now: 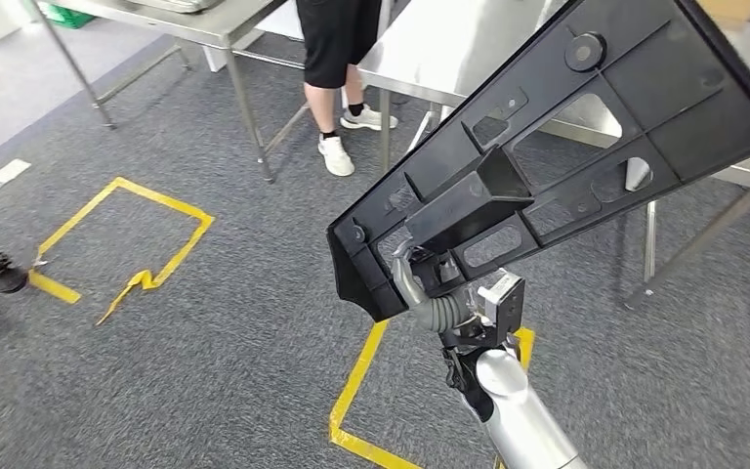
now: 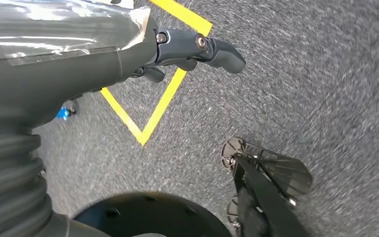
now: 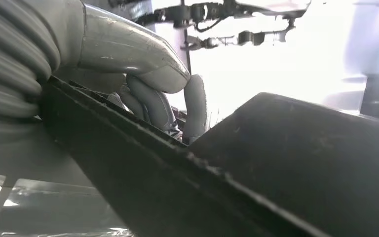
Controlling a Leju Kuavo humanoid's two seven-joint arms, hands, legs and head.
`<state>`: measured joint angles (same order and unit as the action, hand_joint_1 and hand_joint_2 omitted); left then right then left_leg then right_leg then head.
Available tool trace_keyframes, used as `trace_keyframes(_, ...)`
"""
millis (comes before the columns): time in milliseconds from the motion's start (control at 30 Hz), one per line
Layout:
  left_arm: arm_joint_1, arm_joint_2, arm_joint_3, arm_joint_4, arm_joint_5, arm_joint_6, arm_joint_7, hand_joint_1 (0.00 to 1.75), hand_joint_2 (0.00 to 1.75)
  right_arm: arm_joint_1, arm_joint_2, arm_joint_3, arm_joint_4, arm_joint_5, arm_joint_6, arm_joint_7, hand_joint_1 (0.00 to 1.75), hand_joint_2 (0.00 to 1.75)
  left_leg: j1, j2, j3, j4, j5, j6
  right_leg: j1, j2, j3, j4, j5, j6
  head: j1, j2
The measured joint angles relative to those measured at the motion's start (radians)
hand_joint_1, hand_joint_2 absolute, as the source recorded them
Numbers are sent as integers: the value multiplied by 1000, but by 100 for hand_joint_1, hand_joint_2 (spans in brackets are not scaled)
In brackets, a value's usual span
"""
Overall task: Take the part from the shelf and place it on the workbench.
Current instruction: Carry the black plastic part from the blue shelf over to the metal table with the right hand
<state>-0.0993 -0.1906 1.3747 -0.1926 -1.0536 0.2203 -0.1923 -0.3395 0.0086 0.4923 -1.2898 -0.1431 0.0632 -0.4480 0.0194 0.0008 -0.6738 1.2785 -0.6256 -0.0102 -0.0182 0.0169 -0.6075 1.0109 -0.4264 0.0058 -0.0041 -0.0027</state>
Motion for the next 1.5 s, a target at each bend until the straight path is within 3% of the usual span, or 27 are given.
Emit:
trace_keyframes(67, 2, 1, -3, 0, -4, -2, 0, 0, 175, 10, -1, 0, 0, 4, -6, 1, 175, 175, 3, -4, -16, 9, 25, -2, -1, 28, 1, 1, 0, 0, 0, 0)
trace_keyframes(100, 2, 2, -5, 0, -5, -2, 0, 0, 175, 14, -1, 0, 0, 6, -8, 1, 175, 175, 6, -8, 1, -39, 61, -3, -2, 43, 2, 2, 0, 1, -1, 0)
trace_keyframes(167, 2, 3, -10, 0, -9, -5, 0, 0, 175, 17, -2, -1, -2, 8, -13, 1, 175, 175, 15, -45, 56, -167, 122, -3, -1, 69, -2, 10, -2, 8, -1, 0)
trace_keyframes(233, 2, 4, -13, 0, -13, -9, 1, 0, 175, 21, -4, -2, -5, 9, -15, 2, 175, 175, 16, -75, 85, -232, 136, 0, 1, 90, -11, 15, -3, 22, 0, 0)
trace_keyframes(300, 1, 4, -15, 0, -15, -11, 2, 0, 175, 28, -8, -5, -7, 11, -17, 2, 175, 175, 9, -62, 90, -237, 135, 13, -1, 109, -20, 11, 2, 39, 0, 0)
trace_keyframes(333, 0, 4, -17, 0, -18, -12, 3, 0, 175, 31, -12, -6, -8, 12, -20, 2, 175, 175, 8, -51, 94, -241, 139, 22, -2, 102, -26, 15, 1, 45, 0, 0)
trace_keyframes(400, 0, 3, -21, 0, -22, -12, 3, 0, 175, 35, -18, -10, -8, 15, -23, 2, 175, 175, 8, -27, 101, -248, 145, 38, 0, 56, -58, 70, -23, 48, 7, 0)
trace_keyframes(467, 2, 3, -24, 0, -24, -12, 4, 0, 175, 37, -21, -13, -8, 17, -24, 1, 175, 175, 5, -1, 101, -250, 144, 47, 2, 9, -121, 197, -73, 45, 14, 0)
trace_keyframes(533, 3, 3, -26, 0, -25, -13, 5, 0, 175, 42, -25, -15, -7, 17, -24, 1, 175, 175, 3, 26, 101, -250, 142, 49, 0, -3, -171, 292, -100, 50, 14, 0)
trace_keyframes(567, 3, 2, -27, 0, -25, -13, 5, 0, 175, 44, -27, -16, -7, 17, -24, 1, 175, 175, 3, 39, 102, -250, 140, 48, -2, -7, -168, 287, -93, 57, 15, 0)
trace_keyframes(600, 3, 2, -27, 0, -25, -13, 5, 0, 175, 45, -29, -17, -7, 16, -24, 1, 175, 175, 3, 50, 104, -250, 138, 46, -3, -15, -145, 241, -73, 66, 15, 0)
trace_keyframes(667, 3, 2, -29, 0, -26, -13, 5, 0, 175, 45, -32, -20, -7, 14, -23, -1, 175, 175, 0, 71, 111, -249, 132, 38, -1, -59, -66, 100, -26, 75, 16, 0)
trace_keyframes(733, 3, 2, -33, 0, -29, -14, 5, 0, 175, 45, -34, -22, -7, 11, -23, -4, 175, 175, -7, 89, 119, -249, 123, 26, 7, -93, -20, 22, -5, 63, 14, 0)
trace_keyframes(800, 2, 2, -37, 0, -33, -15, 4, 0, 175, 45, -37, -23, -7, 8, -23, -6, 175, 175, -9, 109, 129, -254, 118, 14, 12, -79, -19, 17, -4, 46, 12, 0)
trace_keyframes(833, 1, 2, -38, 0, -34, -16, 4, 0, 175, 46, -38, -24, -7, 8, -23, -7, 175, 175, -7, 106, 131, -253, 113, 8, 7, -66, -18, 15, -3, 38, 11, 0)
trace_keyframes(900, -1, 3, -40, 0, -35, -16, 3, 0, 175, 45, -39, -26, -7, 7, -22, -9, 175, 175, -2, 64, 114, -209, 81, 0, -5, -42, -14, 11, 0, 21, 6, 0)
trace_keyframes(967, 0, 4, -41, 0, -35, -17, 3, 0, 175, 46, -37, -26, -7, 6, -22, -10, 175, 175, 1, 11, 56, -89, 20, -3, -7, -18, -13, 10, 0, 9, 1, 0)
trace_keyframes(1000, 1, 4, -41, 0, -35, -17, 3, 0, 175, 47, -37, -26, -6, 6, -22, -10, 175, 175, 1, 1, 21, -25, -5, -3, -6, -5, -13, 10, -1, 6, 0, 0)
trace_keyframes(1033, 2, 4, -41, 0, -35, -17, 3, 0, 175, 49, -37, -26, -6, 7, -22, -10, 175, 175, 1, -3, -4, 14, -12, -4, -5, 10, -13, 11, -1, 6, 0, 0)
trace_keyframes(1067, 3, 5, -41, 0, -35, -17, 3, 0, 175, 51, -37, -26, -5, 7, -22, -10, 175, 175, 2, -4, -13, 19, 2, -4, -4, 24, -12, 11, -1, 6, 0, 0)
trace_keyframes(1133, 4, 5, -41, 0, -35, -17, 3, 0, 175, 52, -37, -25, -4, 8, -21, -10, 175, 175, 6, -14, 20, -74, 74, -3, -6, 52, -10, 14, -1, 7, -1, 0)
trace_keyframes(1200, 4, 5, -41, 0, -36, -17, 3, 0, 175, 51, -37, -25, -4, 8, -21, -11, 175, 175, 13, -57, 69, -190, 123, -1, -3, 75, -13, 19, -3, 14, 0, 0)
trace_keyframes(1267, 3, 5, -41, 0, -37, -18, 3, 0, 175, 51, -37, -26, -4, 11, -23, -14, 175, 175, 12, -83, 86, -231, 126, 8, -2, 91, -20, 21, -1, 28, 0, 0)
trace_keyframes(1300, 2, 5, -41, 0, -37, -19, 3, 0, 175, 52, -38, -26, -4, 14, -23, -17, 175, 175, 9, -77, 89, -234, 127, 15, -3, 99, -23, 18, 1, 36, 1, 0)
trace_keyframes(1367, 1, 5, -42, 0, -38, -19, 1, 0, 175, 54, -41, -27, -4, 18, -24, -20, 175, 175, 5, -64, 96, -241, 132, 29, -3, 81, -25, 19, 3, 46, 2, 0)
trace_keyframes(1433, 1, 4, -42, 0, -38, -20, -1, 0, 175, 53, -43, -27, -5, 19, -24, -21, 175, 175, 0, -56, 100, -244, 134, 35, 3, 46, -22, 14, 8, 43, 6, 0)
trace_keyframes(1500, 1, 2, -42, 0, -38, -21, -4, 0, 175, 53, -44, -25, -5, 20, -21, -21, 175, 175, -6, -52, 102, -243, 132, 36, 5, 37, -16, 4, 13, 38, 7, 0)
